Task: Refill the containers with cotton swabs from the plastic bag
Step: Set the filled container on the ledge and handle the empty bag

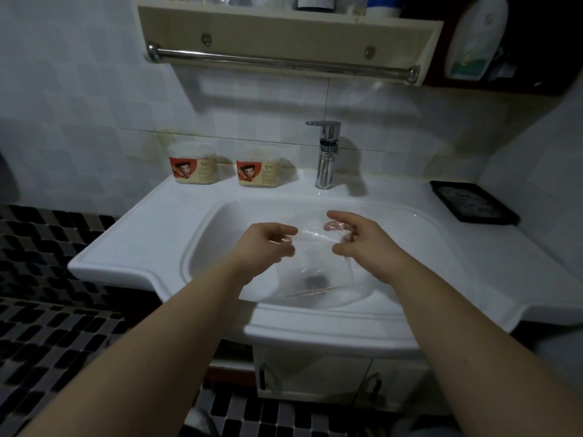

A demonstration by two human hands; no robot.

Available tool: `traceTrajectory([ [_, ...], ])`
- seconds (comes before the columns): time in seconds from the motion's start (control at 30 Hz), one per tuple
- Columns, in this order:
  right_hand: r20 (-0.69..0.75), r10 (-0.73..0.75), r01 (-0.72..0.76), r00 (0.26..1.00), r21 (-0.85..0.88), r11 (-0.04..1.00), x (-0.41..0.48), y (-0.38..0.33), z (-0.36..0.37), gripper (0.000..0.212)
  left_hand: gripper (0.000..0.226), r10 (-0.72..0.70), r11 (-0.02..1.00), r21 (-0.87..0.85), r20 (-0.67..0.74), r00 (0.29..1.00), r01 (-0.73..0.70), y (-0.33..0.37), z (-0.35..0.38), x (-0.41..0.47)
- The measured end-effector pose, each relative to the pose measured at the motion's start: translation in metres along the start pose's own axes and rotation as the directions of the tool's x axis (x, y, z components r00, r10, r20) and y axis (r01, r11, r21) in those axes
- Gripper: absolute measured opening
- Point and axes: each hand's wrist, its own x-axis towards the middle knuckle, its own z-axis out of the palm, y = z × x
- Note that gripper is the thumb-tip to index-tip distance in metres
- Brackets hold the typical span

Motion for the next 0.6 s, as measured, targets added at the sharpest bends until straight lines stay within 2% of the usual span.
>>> traceTrajectory([
  [0.13, -0.093, 0.045, -0.065, 0.995, -0.226, 0.972, 0.003, 0.004, -0.001, 0.054, 0.038, -0.016, 0.996, 0.088, -0.054, 0.998, 0.021, -0.007, 0.0, 0.004],
  [0.2, -0.118, 0.03, -0.064, 0.993, -0.298, 0.953, 0.002, 0.005, -0.001, 0.035, 0.03, -0.019, 0.983, 0.183, -0.069, 0.997, 0.032, -0.008, 0.0, 0.003],
  [0.27, -0.139, 0.011, -0.059, 0.99, -0.348, 0.936, 0.002, 0.003, -0.001, 0.011, 0.011, -0.017, 0.967, 0.252, -0.103, 0.995, 0.043, -0.006, 0.0, 0.001],
  [0.33, -0.135, 0.003, -0.049, 0.991, -0.338, 0.94, 0.001, 0.0, -0.002, 0.017, 0.013, 0.023, 0.947, 0.321, -0.142, 0.99, 0.024, -0.004, -0.001, 0.001],
  [0.37, -0.109, 0.026, -0.054, 0.994, -0.261, 0.964, 0.0, -0.002, -0.003, 0.022, 0.017, 0.033, 0.948, 0.317, -0.154, 0.988, 0.018, -0.003, -0.001, 0.001],
  [0.43, -0.022, 0.086, -0.088, 0.996, -0.105, 0.991, -0.003, -0.006, -0.003, 0.027, 0.021, 0.022, 0.973, 0.229, -0.164, 0.986, 0.016, -0.001, -0.001, 0.002],
  [0.5, 0.033, 0.107, -0.104, 0.994, -0.071, 0.992, -0.005, -0.008, -0.002, 0.024, 0.025, 0.003, 0.993, 0.117, -0.164, 0.986, 0.017, 0.003, 0.0, 0.002],
  [0.6, 0.06, 0.144, -0.151, 0.988, 0.114, 0.982, -0.007, -0.012, 0.001, 0.014, 0.033, -0.065, 0.985, -0.165, -0.083, 0.994, 0.051, 0.005, -0.001, 0.002],
])
